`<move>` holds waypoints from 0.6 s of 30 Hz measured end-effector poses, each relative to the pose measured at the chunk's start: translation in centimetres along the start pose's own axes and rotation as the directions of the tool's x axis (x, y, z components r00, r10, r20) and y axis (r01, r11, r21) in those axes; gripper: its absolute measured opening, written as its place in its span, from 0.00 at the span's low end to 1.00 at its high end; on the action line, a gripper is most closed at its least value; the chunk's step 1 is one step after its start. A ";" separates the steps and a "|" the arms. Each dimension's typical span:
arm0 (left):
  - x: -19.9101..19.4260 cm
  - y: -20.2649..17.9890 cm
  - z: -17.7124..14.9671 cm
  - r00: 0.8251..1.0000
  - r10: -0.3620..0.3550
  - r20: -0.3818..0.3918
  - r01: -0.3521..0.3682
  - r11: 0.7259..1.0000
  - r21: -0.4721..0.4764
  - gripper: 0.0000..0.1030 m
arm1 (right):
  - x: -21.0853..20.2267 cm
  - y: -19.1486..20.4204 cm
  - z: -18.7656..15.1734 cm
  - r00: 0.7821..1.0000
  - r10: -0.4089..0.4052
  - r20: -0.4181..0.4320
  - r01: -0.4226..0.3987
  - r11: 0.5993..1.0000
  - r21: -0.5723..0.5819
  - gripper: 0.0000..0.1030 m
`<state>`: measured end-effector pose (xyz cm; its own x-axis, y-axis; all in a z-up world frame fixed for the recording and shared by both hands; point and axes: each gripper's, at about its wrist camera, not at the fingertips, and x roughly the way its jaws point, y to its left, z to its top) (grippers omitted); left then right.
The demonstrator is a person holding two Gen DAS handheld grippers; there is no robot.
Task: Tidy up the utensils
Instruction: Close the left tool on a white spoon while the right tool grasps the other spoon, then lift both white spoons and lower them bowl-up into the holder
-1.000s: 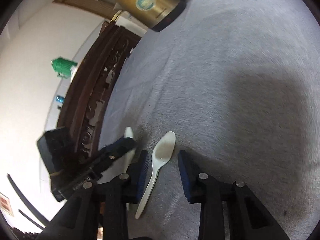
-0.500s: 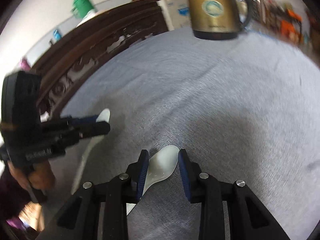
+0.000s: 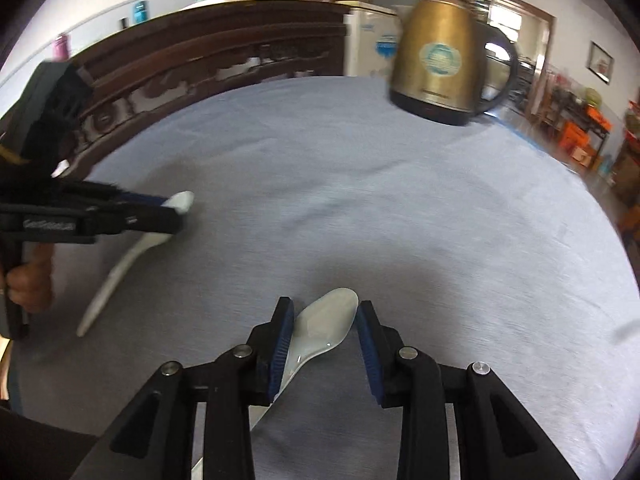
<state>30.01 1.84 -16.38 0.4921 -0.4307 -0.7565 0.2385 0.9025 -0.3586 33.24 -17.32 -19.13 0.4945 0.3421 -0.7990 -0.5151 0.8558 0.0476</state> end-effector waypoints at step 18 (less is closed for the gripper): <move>-0.1 0.1 0.7 0.997 0.068 -0.026 -0.067 0.998 0.015 0.27 | -0.3 -1.8 0.4 0.989 -0.074 -0.126 0.086 0.992 0.089 0.28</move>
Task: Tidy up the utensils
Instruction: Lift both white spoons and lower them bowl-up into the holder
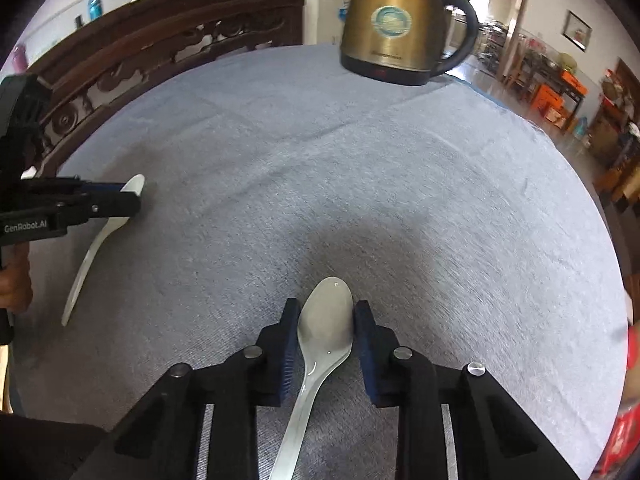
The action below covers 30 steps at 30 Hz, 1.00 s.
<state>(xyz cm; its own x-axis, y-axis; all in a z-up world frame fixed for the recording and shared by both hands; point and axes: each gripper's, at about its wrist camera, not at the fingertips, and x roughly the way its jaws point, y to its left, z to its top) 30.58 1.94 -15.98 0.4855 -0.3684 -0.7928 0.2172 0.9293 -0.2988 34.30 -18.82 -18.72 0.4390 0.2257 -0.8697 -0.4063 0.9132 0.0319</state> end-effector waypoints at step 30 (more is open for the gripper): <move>-24.2 -6.4 -12.6 0.893 -0.066 0.445 0.071 0.997 0.005 0.27 | -22.6 3.0 -15.6 0.799 -0.117 0.590 -0.199 0.874 0.442 0.28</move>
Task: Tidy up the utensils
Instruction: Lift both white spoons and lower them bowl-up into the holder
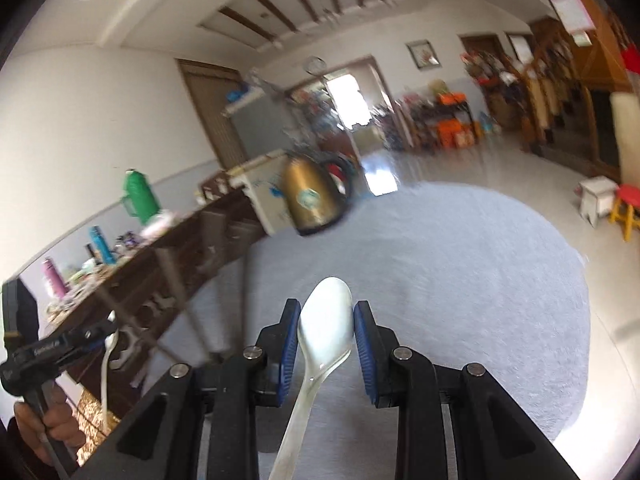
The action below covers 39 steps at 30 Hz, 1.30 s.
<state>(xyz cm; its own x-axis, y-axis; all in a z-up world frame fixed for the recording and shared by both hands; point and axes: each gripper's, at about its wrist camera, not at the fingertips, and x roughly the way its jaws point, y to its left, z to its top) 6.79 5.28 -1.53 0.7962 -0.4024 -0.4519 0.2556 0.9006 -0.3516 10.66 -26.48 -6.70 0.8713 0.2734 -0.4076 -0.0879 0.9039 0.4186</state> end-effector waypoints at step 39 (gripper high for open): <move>5.6 -5.4 -0.6 0.923 0.049 0.381 -0.058 0.998 0.013 0.28 | 7.3 10.2 -2.0 0.927 -0.043 0.373 0.127 0.971 -0.202 0.29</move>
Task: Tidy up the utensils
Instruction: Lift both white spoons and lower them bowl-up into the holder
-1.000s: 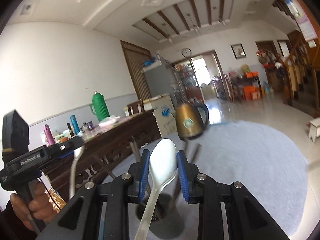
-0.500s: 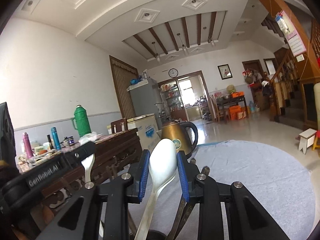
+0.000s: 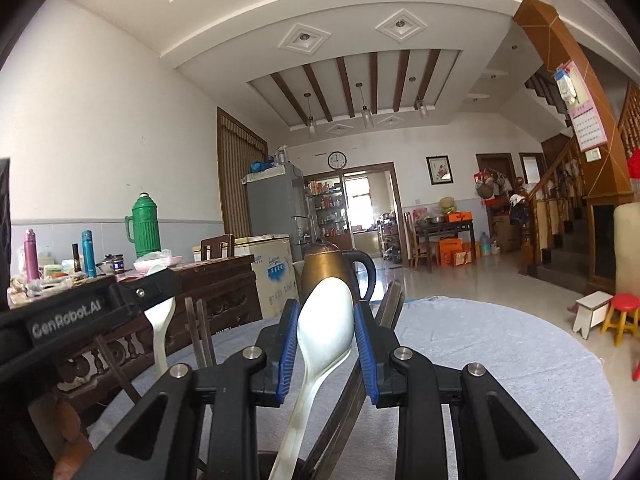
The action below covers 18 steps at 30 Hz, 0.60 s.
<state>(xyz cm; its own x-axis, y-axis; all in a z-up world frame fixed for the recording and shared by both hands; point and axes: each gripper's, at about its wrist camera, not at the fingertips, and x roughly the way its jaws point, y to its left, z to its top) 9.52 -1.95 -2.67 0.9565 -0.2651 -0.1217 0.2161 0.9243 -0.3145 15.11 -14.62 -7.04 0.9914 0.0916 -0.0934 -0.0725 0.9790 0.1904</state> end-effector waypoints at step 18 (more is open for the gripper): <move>0.0 1.7 -0.1 0.999 -0.027 -0.029 0.025 0.998 -0.060 0.28 | -1.9 -0.9 -0.2 0.997 0.066 -0.029 -0.065 0.997 0.037 0.50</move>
<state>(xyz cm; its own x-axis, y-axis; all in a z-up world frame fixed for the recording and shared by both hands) 9.86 -0.45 -3.30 0.9441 -0.2982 -0.1407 0.2284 0.8992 -0.3733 13.32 -15.68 -7.21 0.9810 0.1609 -0.1086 -0.1324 0.9636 0.2321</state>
